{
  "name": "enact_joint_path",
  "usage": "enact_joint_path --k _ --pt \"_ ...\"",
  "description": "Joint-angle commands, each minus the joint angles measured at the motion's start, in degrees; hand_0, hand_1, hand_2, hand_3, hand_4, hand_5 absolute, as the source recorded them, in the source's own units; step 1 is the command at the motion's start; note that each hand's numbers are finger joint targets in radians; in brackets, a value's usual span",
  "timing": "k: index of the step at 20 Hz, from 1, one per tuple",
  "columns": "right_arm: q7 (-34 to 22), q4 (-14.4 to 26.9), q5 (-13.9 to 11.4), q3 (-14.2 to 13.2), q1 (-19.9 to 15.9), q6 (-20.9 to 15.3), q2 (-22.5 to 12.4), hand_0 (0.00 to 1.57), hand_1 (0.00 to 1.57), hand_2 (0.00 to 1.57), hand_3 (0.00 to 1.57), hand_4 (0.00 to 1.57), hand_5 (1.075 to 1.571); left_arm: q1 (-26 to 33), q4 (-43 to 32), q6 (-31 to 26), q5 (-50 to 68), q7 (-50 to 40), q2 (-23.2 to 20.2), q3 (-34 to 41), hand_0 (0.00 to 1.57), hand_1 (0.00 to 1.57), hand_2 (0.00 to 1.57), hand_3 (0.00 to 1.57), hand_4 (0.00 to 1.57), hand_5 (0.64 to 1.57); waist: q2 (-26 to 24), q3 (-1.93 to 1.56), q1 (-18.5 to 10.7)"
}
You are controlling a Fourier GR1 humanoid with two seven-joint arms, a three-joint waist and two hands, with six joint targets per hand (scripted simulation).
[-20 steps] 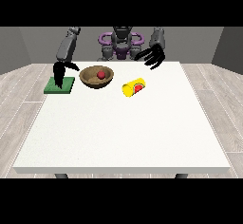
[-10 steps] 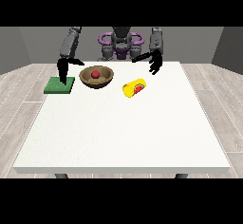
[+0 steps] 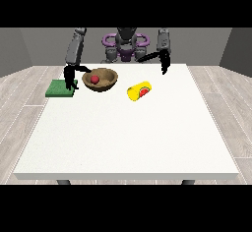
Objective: Pick the cup and pour the ball into the bowl, then pick the bowl and place it on the pad
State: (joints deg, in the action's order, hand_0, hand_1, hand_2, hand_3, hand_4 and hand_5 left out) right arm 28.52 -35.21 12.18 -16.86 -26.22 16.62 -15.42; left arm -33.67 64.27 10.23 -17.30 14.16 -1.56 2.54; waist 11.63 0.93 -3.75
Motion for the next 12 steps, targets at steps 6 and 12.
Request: enact_joint_path --k 6,12 --pt "0.39 4.10 1.03 -1.20 -0.62 -3.79 4.57 0.00 0.00 0.00 0.00 0.21 1.527 -1.97 3.83 -2.00 -0.48 -3.37 0.71 -2.57 0.00 0.00 0.00 0.00 0.00 1.558 1.56 -0.99 -4.91" --pt "-4.65 2.39 3.21 -2.43 -1.63 -3.85 3.96 0.00 0.00 0.00 0.00 0.36 1.545 0.43 2.70 -3.49 0.84 -3.03 -0.21 -1.63 0.00 0.00 0.00 0.00 0.00 1.563 -1.24 -0.92 -5.61"
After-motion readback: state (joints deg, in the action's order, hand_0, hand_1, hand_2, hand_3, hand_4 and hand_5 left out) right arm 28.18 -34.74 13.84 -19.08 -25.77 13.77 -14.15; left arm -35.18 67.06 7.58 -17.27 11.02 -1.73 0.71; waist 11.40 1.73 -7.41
